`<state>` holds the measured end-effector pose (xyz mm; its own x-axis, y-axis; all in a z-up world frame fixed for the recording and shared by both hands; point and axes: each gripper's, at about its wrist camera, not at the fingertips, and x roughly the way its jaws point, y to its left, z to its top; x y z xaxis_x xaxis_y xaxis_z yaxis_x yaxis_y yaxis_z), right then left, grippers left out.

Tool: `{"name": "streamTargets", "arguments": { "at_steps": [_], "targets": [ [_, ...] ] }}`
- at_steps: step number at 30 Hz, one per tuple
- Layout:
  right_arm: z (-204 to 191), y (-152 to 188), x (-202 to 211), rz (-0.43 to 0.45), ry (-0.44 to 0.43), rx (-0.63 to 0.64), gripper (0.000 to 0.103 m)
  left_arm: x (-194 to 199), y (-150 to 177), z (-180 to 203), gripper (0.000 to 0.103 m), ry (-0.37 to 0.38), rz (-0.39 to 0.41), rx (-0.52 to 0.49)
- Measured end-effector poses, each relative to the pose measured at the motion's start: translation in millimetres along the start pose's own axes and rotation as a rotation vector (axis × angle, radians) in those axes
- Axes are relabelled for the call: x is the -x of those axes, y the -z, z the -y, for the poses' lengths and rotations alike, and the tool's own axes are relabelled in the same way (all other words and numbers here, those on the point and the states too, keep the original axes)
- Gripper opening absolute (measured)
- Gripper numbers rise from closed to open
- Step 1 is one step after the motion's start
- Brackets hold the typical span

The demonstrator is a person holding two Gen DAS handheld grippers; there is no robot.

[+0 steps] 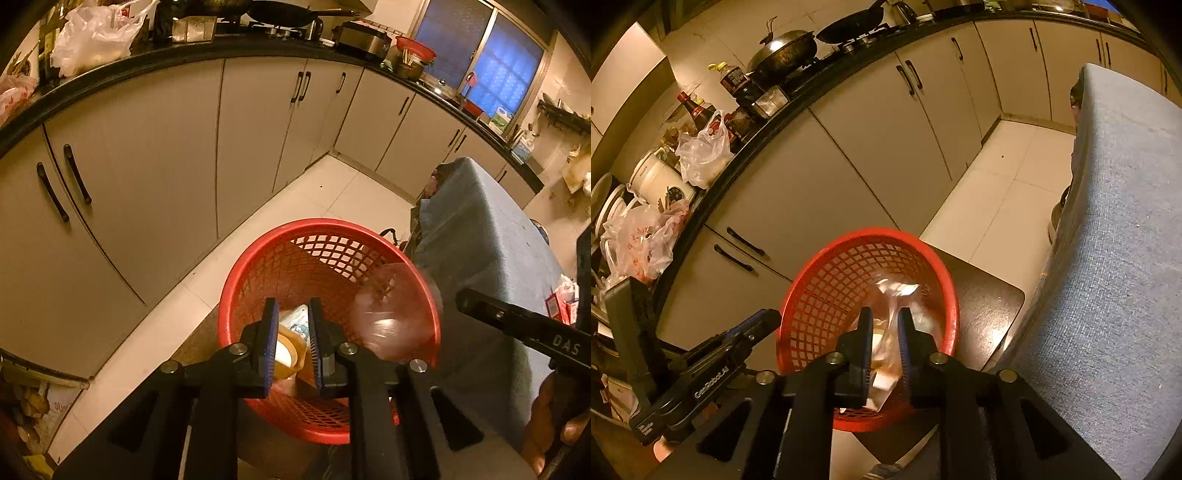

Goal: Collect trash
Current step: 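Carry the cup holder and plastic cup to the wastebasket and release both, then return to the table and grasp the white cloth with the right tool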

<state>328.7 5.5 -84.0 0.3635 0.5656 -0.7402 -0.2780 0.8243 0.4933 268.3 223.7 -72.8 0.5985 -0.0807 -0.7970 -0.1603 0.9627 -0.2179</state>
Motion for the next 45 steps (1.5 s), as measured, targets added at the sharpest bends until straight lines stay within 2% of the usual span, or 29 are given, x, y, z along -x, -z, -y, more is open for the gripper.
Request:
{"name": "streamTargets", "arguments": {
  "at_steps": [2,7,12,14,22,28,36,45],
  "targets": [
    [1.9,0.3,0.7,-0.002,-0.007,-0.007,0.017,3.7,0.2,2.9,0.023,-0.004,0.007,-0.006],
    [4.1,1.0,10.0,0.014,-0.019,-0.022,0.017,13.2,0.5,7.7,0.025,0.003,0.02,-0.014],
    [7.2,3.9,22.7,0.026,-0.025,-0.037,0.027,21.0,2.9,15.4,0.03,-0.004,0.026,-0.026],
    [8.0,6.3,27.4,0.026,-0.023,-0.039,0.028,24.0,3.8,17.5,0.034,-0.005,0.029,-0.029],
    [20.1,21.0,55.4,0.054,-0.036,-0.061,0.03,38.1,8.8,36.4,0.034,-0.005,0.04,-0.053],
    [36.2,35.2,91.3,0.097,-0.053,-0.092,0.032,55.3,15.9,69.4,0.039,0.031,0.06,-0.109],
    [73.0,56.4,140.2,0.153,-0.051,-0.15,0.036,69.5,30.0,132.0,0.042,0.094,0.065,-0.218],
    [149.2,93.1,228.6,0.266,0.006,-0.256,0.036,74.0,49.5,202.1,0.045,0.169,0.033,-0.341]
  ]
}}
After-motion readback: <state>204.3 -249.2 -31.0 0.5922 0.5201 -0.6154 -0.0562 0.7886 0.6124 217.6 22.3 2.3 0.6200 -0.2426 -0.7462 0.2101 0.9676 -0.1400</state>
